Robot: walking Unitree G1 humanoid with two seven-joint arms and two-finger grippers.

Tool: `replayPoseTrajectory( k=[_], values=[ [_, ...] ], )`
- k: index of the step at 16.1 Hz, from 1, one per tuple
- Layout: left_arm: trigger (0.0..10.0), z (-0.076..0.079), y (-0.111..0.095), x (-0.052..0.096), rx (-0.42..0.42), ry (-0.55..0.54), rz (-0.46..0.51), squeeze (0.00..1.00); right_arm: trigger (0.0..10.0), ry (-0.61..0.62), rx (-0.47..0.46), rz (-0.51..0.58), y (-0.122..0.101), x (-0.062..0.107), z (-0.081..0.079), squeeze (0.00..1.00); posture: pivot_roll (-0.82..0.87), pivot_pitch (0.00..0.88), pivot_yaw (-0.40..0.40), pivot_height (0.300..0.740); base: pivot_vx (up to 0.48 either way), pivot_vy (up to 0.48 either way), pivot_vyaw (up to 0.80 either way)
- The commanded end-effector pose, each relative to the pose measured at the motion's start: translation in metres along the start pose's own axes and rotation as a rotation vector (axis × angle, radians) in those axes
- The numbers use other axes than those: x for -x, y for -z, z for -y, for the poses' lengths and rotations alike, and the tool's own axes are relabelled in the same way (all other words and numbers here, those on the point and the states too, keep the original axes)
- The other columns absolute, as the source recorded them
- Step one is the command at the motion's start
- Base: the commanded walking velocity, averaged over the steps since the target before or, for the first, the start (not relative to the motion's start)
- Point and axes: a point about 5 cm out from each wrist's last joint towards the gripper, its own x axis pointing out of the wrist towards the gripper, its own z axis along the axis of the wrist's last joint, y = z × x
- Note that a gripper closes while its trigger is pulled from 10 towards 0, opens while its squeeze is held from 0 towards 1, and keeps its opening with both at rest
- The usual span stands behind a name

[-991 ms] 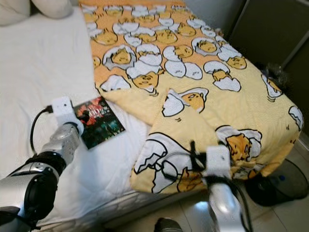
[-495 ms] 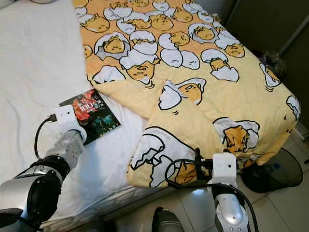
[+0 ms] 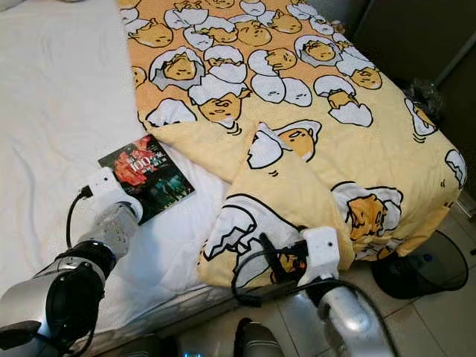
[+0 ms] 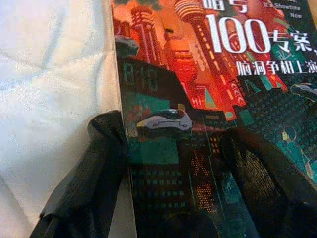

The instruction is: Clean up the room

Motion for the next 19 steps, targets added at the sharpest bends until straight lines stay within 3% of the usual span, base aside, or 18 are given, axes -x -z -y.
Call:
replayPoseTrajectory(
  k=[1,4,5,6,14,19],
  values=[
    [10.0,-0.001,0.034,0.004,0.013,0.018,-0.135,0.00,10.0,-0.057,-0.004,0.000,-0.009,0.001,0.001,0.00,-0.25,0.183,-0.090,0.730,0.000,0.000,0.00],
    [10.0,0.003,0.036,0.005,-0.016,0.079,-0.132,0.00,10.0,-0.178,-0.022,-0.059,-0.011,0.002,-0.003,0.00,-0.25,0.179,-0.097,0.730,0.000,0.000,0.00],
    [1.6,0.005,0.036,0.005,-0.021,0.107,-0.125,0.00,10.0,-0.199,-0.017,-0.077,-0.010,0.003,-0.005,0.00,-0.24,0.180,-0.099,0.730,0.000,0.000,0.00],
    [0.0,0.006,0.036,0.006,-0.019,0.125,-0.119,0.00,10.0,-0.198,-0.033,-0.078,-0.010,0.003,-0.005,0.00,-0.24,0.180,-0.099,0.730,0.000,0.000,0.00],
    [0.0,0.015,0.037,0.008,0.104,0.249,-0.079,0.00,10.0,-0.187,-0.069,-0.100,-0.005,0.003,-0.012,0.00,-0.24,0.167,-0.102,0.730,0.000,0.000,0.00],
    [0.0,0.013,0.041,0.009,0.074,0.264,-0.066,0.00,10.0,-0.189,-0.082,-0.105,-0.002,-0.002,-0.014,0.00,-0.20,0.134,-0.096,0.730,0.000,0.000,0.00]
  ],
)
